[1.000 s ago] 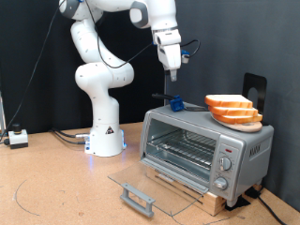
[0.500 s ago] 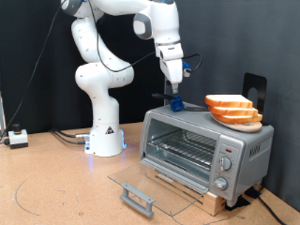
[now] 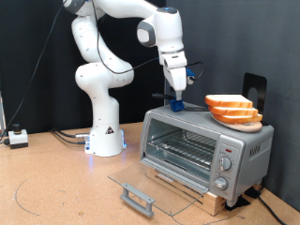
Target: Make a piece of toast with the oven
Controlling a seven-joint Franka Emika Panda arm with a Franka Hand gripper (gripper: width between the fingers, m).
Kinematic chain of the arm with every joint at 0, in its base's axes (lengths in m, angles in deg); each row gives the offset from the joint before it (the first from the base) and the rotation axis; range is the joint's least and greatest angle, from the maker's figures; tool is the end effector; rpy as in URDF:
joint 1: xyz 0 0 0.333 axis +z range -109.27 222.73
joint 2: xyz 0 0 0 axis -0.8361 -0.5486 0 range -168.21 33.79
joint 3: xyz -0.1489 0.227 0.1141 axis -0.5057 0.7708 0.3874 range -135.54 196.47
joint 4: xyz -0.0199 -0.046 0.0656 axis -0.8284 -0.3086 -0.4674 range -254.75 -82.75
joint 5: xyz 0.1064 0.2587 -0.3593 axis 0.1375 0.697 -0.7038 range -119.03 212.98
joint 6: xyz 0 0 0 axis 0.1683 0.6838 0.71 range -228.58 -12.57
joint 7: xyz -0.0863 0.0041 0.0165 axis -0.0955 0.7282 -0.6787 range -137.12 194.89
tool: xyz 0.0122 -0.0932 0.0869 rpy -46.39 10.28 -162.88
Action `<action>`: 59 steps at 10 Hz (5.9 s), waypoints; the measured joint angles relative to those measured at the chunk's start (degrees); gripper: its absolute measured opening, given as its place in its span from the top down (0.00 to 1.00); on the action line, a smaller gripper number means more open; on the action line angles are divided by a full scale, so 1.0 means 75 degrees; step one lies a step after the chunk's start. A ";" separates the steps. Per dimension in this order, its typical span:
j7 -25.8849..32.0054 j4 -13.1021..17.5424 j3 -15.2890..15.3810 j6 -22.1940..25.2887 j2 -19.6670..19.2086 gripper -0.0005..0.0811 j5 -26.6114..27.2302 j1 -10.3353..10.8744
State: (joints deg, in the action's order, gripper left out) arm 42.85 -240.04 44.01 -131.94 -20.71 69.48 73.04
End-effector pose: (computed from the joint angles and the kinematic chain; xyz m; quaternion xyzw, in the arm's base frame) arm 0.3313 0.1944 0.3550 -0.9621 -0.2556 -0.0218 0.0924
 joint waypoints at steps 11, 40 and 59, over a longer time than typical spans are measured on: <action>0.0012 -0.0497 0.0070 -0.0636 0.0031 0.00 0.0541 -0.0007; 0.0392 -0.0950 0.0230 -0.1356 0.0170 0.50 0.0705 0.0089; 0.0480 -0.0313 -0.0469 0.1153 0.1854 0.48 0.0863 -0.0048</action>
State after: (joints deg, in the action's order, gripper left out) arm 46.45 -242.39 40.49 -123.30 -6.81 75.96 72.69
